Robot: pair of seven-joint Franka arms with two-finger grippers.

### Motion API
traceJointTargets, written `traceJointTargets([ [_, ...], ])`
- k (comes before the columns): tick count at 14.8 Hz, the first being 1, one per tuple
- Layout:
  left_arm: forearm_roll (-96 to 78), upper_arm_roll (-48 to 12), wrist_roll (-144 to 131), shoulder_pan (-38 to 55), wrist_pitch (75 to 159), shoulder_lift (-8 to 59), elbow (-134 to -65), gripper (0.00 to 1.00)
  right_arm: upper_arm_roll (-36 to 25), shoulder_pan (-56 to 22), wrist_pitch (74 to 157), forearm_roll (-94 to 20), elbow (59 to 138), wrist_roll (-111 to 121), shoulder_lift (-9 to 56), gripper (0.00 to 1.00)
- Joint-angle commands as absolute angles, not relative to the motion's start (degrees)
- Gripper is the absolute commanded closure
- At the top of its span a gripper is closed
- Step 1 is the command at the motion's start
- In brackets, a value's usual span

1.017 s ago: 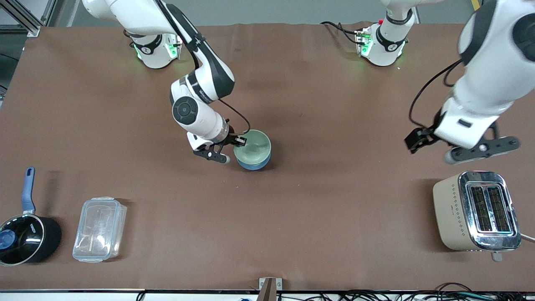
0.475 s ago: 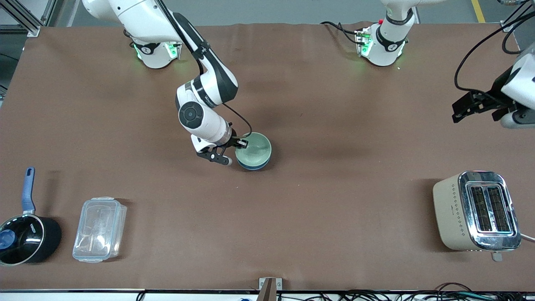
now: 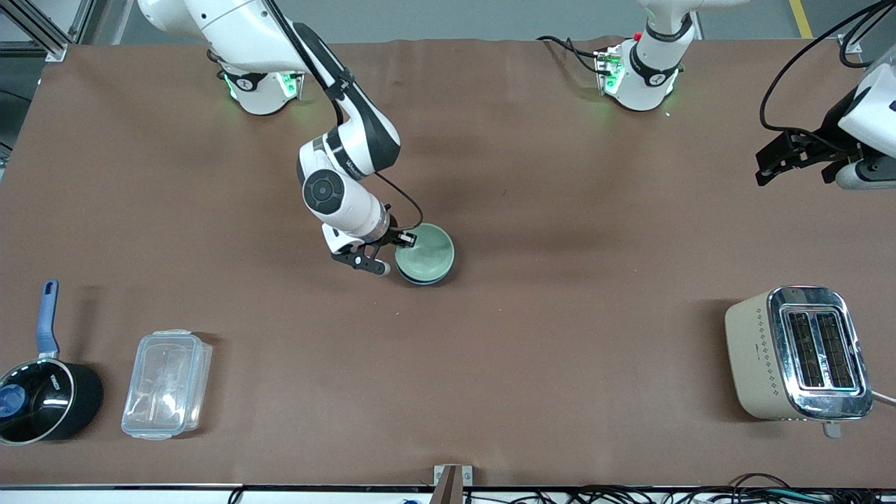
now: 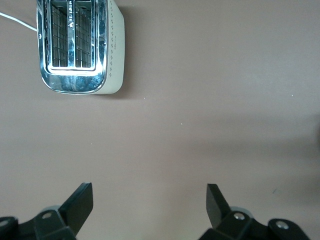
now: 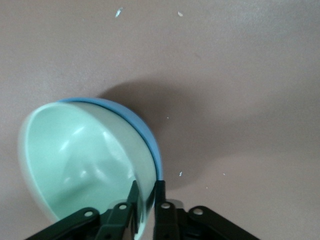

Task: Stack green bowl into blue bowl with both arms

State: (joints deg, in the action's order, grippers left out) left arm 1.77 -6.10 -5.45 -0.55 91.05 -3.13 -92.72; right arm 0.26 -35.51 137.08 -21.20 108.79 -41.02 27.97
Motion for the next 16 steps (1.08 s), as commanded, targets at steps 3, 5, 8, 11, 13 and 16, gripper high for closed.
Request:
traceJointTargets([
  [3, 1.1, -6.8, -5.8, -0.2, 91.7, -3.7, -93.4, 0.0, -0.6, -35.3, 136.9, -22.2, 108.0, -44.1, 25.2, 0.48],
  [5, 1.1, -6.8, -5.8, -0.2, 91.7, -3.4, -93.3, 0.0, -0.7, -34.2, 135.5, -22.1, 107.8, -46.2, 21.9, 0.32],
  [8, 1.0, -7.1, -4.9, -0.3, 91.6, -3.5, -93.4, 0.0, -1.1, -29.7, 131.3, -20.9, 107.8, -44.4, 15.2, 0.07],
  [11, 1.0, -7.1, -4.8, -0.4, 91.7, -3.3, -93.3, 0.0, -2.1, -21.4, 121.1, -16.4, 107.8, -31.9, 8.4, 0.01],
  [13, 1.0, -7.1, -4.9, -0.4, 91.7, -3.3, -93.3, 0.0, -2.1, -13.3, 117.7, -15.5, 107.7, -21.1, 4.7, 0.0],
  [16, 1.0, -7.0, -4.9, -0.4, 91.8, -3.3, -93.3, 0.0, -2.1, -3.6, 115.8, -14.0, 103.5, -10.9, 3.3, 0.0],
])
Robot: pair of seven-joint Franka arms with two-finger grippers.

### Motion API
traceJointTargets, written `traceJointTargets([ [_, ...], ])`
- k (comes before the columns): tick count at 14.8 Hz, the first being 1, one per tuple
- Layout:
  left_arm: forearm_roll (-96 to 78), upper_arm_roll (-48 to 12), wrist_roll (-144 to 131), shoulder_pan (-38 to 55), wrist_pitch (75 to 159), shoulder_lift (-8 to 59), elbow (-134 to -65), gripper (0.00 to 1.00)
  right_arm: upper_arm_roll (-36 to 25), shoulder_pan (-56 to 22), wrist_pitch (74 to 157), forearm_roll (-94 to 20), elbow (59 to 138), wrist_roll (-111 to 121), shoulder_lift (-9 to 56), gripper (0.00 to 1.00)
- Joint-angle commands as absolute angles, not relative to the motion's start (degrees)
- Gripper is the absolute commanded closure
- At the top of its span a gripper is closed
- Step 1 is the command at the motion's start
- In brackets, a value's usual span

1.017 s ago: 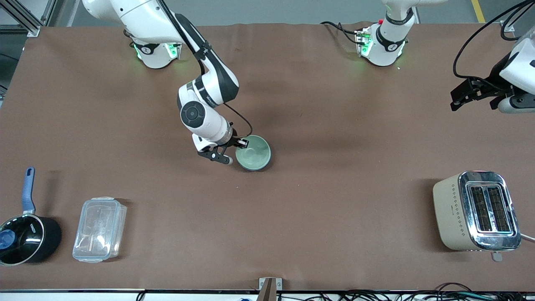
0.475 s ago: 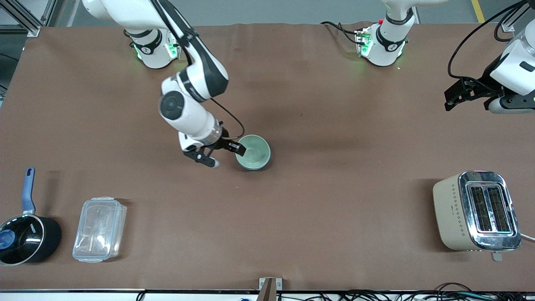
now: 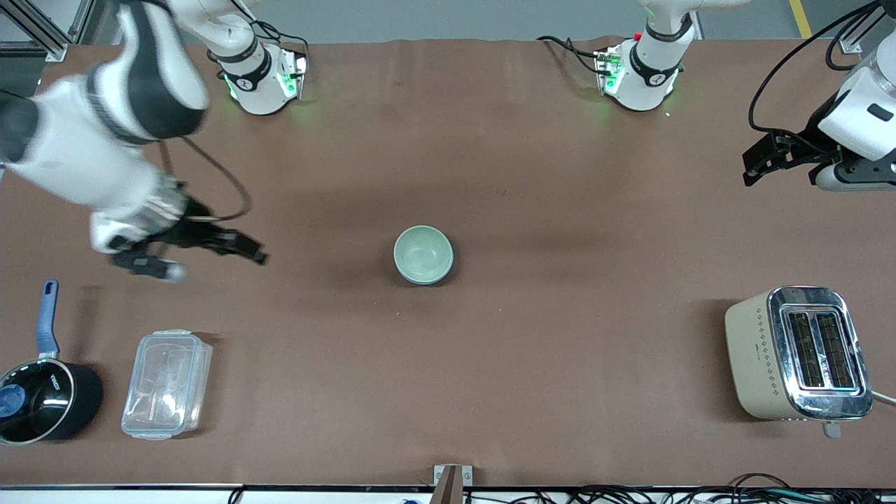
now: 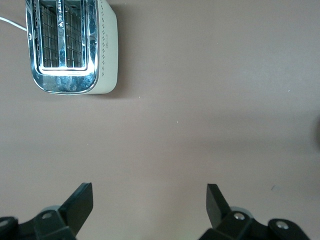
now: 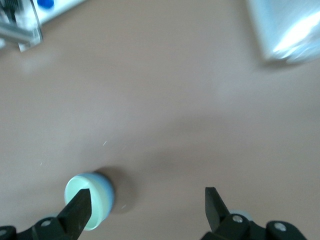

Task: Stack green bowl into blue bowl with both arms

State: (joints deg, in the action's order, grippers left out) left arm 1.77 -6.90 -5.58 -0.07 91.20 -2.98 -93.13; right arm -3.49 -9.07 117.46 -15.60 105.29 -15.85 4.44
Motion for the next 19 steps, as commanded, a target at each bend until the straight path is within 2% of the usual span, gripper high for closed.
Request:
traceJointTargets([
  [1, 1.1, -7.1, -4.9, -0.4, 91.8, -3.0, -93.3, 0.0, -2.1, -1.0, 114.2, -11.5, 100.6, -8.4, 3.6, 0.0],
  [5, 1.1, -7.1, -4.9, -0.4, 91.8, -2.6, -93.3, 0.0, -2.0, 3.6, 110.2, -0.7, 92.7, -4.2, 3.8, 0.0],
  [8, 1.1, -7.1, -4.8, -0.3, 91.8, -2.5, -93.1, 0.0, -2.1, 5.3, 99.0, -0.7, 85.5, -2.8, 3.7, 0.0],
  [12, 1.1, -7.0, -4.7, -0.4, 91.8, -2.4, -92.6, 0.0, -1.4, 4.3, 90.0, -0.4, 86.7, -0.1, -0.2, 0.0],
  [16, 1.1, -7.1, -4.7, -0.3, 91.1, -2.5, -91.8, 0.0, -1.0, -0.2, 88.3, 1.4, 90.0, -0.8, -3.6, 0.0],
  [19, 1.1, -7.1, -4.7, -0.3, 91.1, -2.5, -91.8, 0.0, -1.5, 0.8, 85.9, 1.4, 90.0, -0.8, -4.4, 0.0],
])
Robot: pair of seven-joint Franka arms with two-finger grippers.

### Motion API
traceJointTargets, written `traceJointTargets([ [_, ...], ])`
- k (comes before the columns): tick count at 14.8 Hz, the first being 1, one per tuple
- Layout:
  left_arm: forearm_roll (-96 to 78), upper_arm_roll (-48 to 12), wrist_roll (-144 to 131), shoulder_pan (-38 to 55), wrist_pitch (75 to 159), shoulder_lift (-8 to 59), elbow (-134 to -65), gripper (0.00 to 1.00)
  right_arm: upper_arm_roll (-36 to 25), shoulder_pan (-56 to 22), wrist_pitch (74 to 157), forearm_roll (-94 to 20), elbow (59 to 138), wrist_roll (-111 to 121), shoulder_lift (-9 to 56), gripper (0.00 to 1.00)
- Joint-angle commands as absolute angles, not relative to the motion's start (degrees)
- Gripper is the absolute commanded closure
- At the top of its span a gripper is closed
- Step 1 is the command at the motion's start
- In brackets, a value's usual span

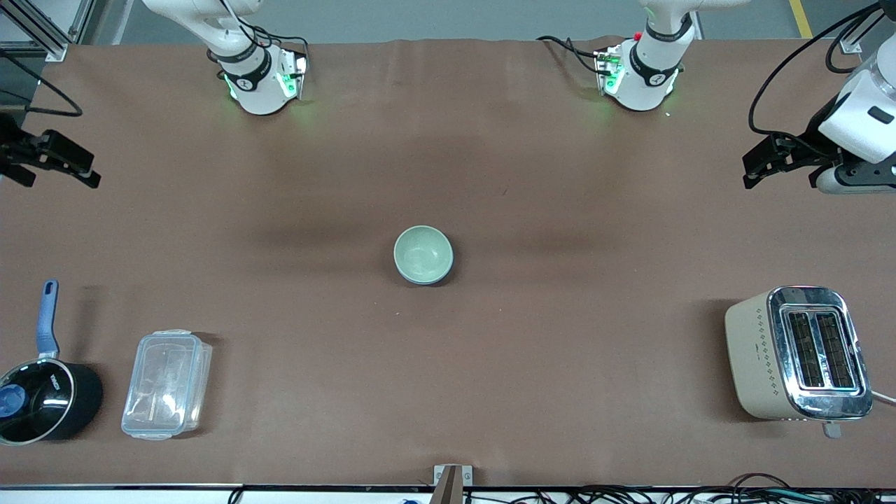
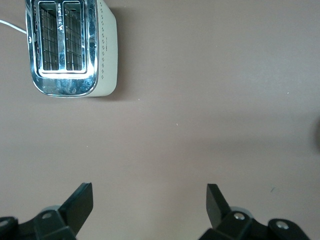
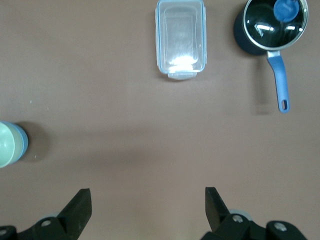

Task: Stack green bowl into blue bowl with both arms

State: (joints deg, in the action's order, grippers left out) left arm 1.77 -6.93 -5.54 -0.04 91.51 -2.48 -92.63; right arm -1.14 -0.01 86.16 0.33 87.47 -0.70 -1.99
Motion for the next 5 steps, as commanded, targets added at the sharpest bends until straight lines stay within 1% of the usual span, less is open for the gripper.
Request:
traceJointTargets([
  [1, 1.1, -7.1, -4.8, -0.3, 91.1, -2.5, -91.7, 0.0, -1.5, 0.9, 86.1, 1.2, 89.7, -0.8, -4.2, 0.0],
  [5, 1.1, -7.1, -4.7, -0.4, 90.3, -2.3, -91.7, 0.0, -1.5, 0.9, 85.9, 0.7, 89.5, -0.1, -4.1, 0.0],
])
